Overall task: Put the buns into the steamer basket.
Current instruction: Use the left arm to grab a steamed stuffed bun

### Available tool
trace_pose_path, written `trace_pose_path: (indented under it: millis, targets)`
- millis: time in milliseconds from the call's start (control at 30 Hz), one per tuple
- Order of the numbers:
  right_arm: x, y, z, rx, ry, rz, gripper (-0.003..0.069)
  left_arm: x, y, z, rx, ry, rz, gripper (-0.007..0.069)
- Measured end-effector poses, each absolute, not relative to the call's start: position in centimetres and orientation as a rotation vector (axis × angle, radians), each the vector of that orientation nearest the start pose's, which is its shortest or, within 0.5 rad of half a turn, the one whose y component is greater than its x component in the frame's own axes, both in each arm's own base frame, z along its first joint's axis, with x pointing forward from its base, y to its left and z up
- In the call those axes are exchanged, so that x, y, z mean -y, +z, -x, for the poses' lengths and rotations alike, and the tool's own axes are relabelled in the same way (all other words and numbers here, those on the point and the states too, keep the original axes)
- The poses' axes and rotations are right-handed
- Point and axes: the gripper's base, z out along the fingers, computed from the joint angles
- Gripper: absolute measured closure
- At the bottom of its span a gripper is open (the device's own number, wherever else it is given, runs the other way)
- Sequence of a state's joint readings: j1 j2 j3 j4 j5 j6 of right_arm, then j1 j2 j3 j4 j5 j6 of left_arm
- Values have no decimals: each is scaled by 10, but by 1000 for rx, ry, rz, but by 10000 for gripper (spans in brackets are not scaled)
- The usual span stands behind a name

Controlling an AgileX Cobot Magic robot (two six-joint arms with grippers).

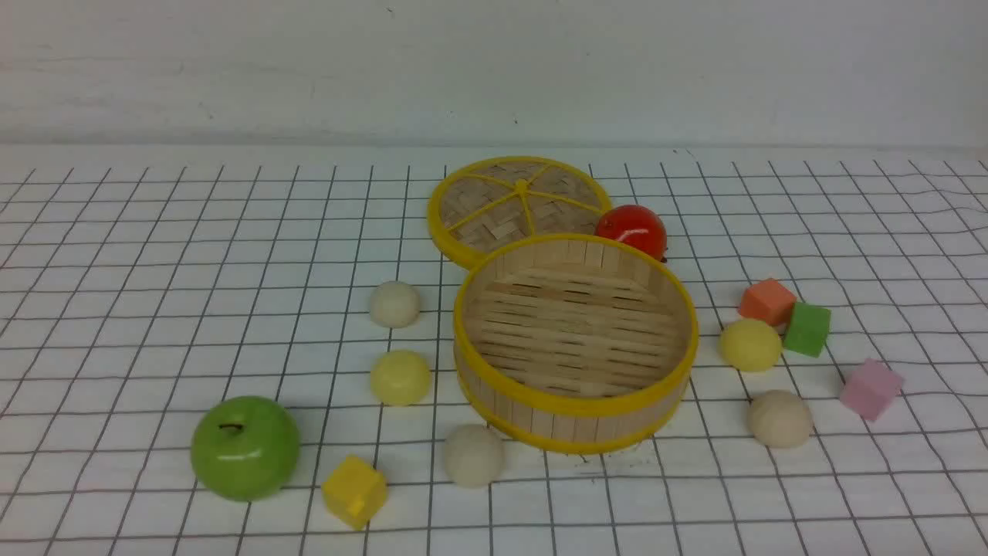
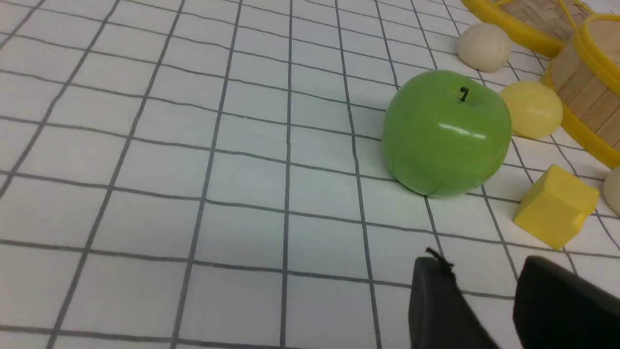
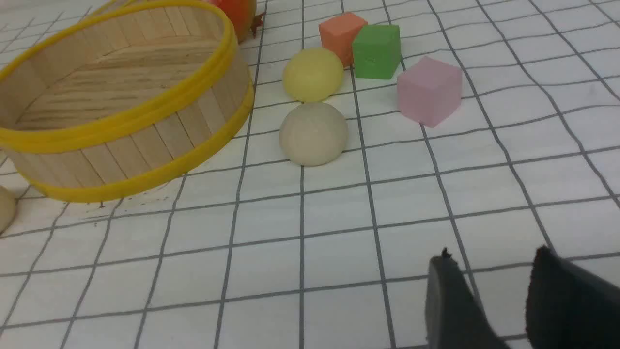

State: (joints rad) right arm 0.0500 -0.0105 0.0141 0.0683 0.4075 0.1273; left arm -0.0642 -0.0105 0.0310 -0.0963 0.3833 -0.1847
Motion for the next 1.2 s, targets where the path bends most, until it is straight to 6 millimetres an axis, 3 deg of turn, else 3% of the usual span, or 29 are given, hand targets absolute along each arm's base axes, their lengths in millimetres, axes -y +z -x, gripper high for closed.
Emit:
trace_pose_path:
  millis: [867,967,1100,1200]
  targets:
    - [-5,173,-51,-1895,189,-114,420,7,170,-52,-1871,-264,173,387]
    - [-5,173,-51,-1895,189,-114,420,8,177,-54,-1796,-360,250,387]
    - [-5,173,-51,-1895,189,-114,420,11,189,-56,-1612,-775,617,387]
    - [-5,173,-51,-1895,189,-114,420,9,196,-56,-1486,-922,758,387]
